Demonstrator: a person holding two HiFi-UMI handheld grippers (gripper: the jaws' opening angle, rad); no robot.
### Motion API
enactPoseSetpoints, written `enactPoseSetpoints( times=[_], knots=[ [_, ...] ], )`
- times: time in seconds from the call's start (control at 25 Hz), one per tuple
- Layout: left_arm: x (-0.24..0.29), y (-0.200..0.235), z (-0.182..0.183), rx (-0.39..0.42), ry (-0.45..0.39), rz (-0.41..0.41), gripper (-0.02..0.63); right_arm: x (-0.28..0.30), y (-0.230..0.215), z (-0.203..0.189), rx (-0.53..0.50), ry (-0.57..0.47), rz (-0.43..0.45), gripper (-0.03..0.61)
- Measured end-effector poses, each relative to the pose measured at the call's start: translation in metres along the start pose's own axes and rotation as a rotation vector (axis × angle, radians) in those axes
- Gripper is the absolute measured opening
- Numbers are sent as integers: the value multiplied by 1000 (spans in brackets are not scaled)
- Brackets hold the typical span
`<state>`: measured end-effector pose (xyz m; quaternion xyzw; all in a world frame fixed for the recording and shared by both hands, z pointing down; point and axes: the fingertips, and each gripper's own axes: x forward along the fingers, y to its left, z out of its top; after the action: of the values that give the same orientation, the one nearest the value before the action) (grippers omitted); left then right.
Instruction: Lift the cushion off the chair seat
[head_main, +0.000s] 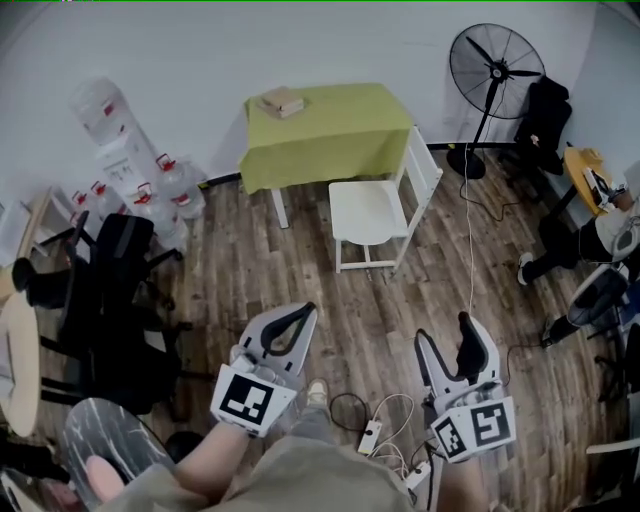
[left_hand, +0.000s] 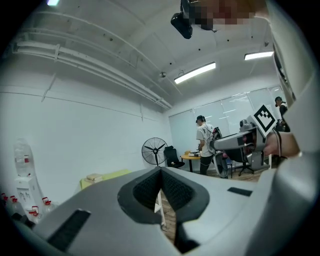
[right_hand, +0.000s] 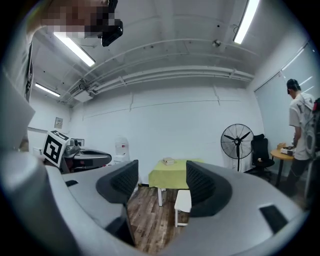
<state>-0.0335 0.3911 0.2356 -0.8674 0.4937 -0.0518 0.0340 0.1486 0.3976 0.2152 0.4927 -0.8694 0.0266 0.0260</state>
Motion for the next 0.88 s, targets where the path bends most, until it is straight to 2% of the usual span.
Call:
enactPoseSetpoints(
  times=[0.4,0.64,0.88],
  knots=[
    [86,127,-13,-8,20,-30,14,148,-15,-7,8,57,-36,301],
    [118,165,-12,-2,-2,-46,14,194,-28,-12,36,75,-60,301],
    [141,177,-24,-7,0,-62,14,217,-45,-13,37,78,-82,301]
  ],
)
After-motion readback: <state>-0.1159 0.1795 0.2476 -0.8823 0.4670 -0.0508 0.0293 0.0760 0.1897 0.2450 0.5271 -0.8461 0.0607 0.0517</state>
